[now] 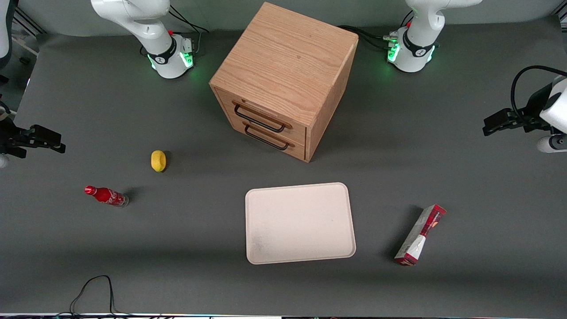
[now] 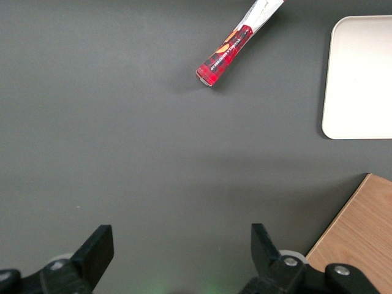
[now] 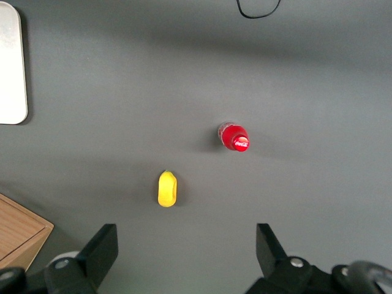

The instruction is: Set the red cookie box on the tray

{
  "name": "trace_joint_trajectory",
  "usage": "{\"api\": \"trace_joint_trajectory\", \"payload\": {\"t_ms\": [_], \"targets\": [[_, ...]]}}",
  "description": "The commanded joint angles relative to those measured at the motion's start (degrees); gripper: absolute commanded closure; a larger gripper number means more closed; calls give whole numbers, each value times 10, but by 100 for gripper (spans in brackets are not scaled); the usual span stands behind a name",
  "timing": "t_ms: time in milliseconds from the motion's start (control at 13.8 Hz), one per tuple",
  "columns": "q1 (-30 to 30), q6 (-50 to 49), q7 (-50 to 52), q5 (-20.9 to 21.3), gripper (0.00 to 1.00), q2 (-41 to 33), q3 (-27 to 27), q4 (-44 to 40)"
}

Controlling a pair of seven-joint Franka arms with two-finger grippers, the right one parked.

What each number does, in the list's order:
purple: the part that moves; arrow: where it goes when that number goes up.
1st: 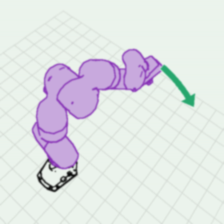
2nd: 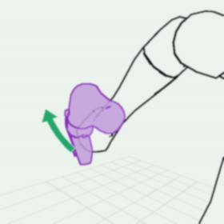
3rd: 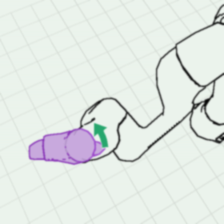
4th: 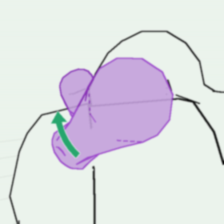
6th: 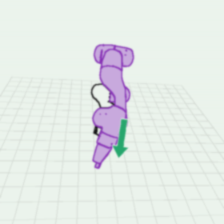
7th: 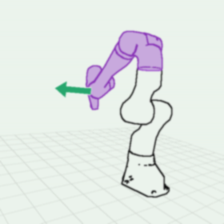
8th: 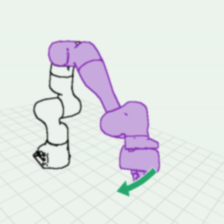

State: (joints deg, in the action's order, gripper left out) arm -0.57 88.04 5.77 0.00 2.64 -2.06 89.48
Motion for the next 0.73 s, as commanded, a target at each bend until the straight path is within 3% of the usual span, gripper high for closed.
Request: {"api": "trace_joint_trajectory", "payload": {"t_ms": [0, 653], "targets": [[-4, -12, 5, 4, 0, 0, -5, -3], [-3, 3, 4, 3, 0, 34, -5, -30]]}}
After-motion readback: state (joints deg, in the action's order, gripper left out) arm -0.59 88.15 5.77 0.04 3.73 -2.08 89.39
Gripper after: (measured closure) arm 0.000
